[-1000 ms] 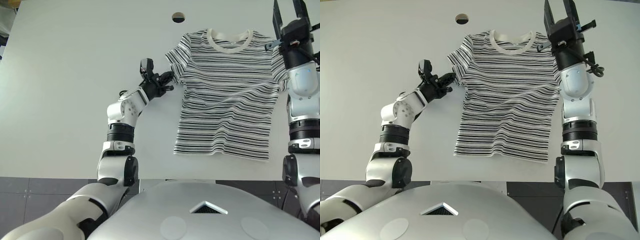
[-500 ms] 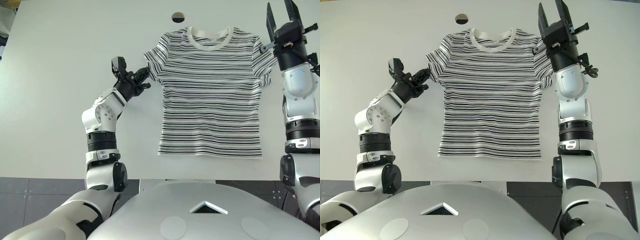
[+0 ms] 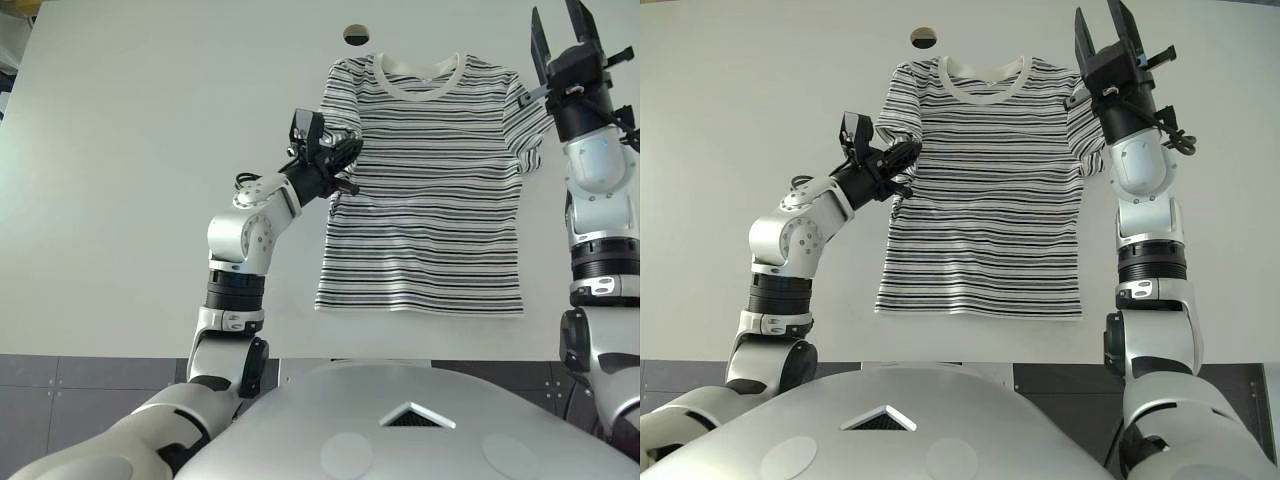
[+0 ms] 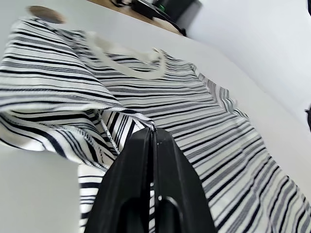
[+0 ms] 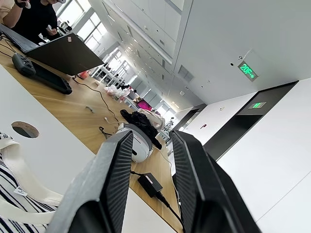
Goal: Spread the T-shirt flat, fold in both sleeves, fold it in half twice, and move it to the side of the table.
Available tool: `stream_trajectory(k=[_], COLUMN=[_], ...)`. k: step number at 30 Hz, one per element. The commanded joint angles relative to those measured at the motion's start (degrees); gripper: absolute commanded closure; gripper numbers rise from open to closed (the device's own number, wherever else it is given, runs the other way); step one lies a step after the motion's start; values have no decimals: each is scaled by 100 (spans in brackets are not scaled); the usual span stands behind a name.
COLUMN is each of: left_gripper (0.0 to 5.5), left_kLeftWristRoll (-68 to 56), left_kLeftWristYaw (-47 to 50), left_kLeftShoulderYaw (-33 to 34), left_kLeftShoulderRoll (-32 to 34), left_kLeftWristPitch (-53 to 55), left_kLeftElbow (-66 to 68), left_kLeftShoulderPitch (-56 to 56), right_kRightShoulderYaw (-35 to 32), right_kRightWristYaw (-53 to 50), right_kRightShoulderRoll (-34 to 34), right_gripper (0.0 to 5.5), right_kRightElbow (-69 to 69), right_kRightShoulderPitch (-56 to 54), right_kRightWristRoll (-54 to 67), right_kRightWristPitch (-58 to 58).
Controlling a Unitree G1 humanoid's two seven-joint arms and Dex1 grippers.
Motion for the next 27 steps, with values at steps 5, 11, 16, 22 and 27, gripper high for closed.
stream_trajectory(k=[5, 11, 16, 22, 27], left_gripper=[536, 536, 536, 536, 536], left_kLeftWristRoll=[329, 431, 382, 553, 685], left_kLeftWristYaw=[40, 98, 98, 99, 16], left_kLeftShoulderYaw=[-298, -313, -165, -185, -258], left_kLeftShoulderRoll=[-123, -394, -637, -835, -924], left_kLeftWristPitch=[-222, -429, -611, -904, -965], left_kLeftElbow=[160, 634, 940, 1454, 2005], left_kLeftShoulderPitch=[-106, -397, -665, -1036, -1107], right_kRightShoulderYaw=[16, 26, 29, 39, 44], right_kRightWristYaw=[23, 9, 3, 16, 14], right_kRightShoulderRoll=[40, 81, 98, 118, 141], right_gripper=[404, 404, 404, 404, 404], right_kRightElbow=[-6, 31, 78, 81, 54], right_kRightShoulderPitch=[-42, -48, -40, -49, -48], right_kRightWristRoll=[-26, -25, -39, -37, -40], right_kRightWristPitch=[35, 34, 22, 20, 30])
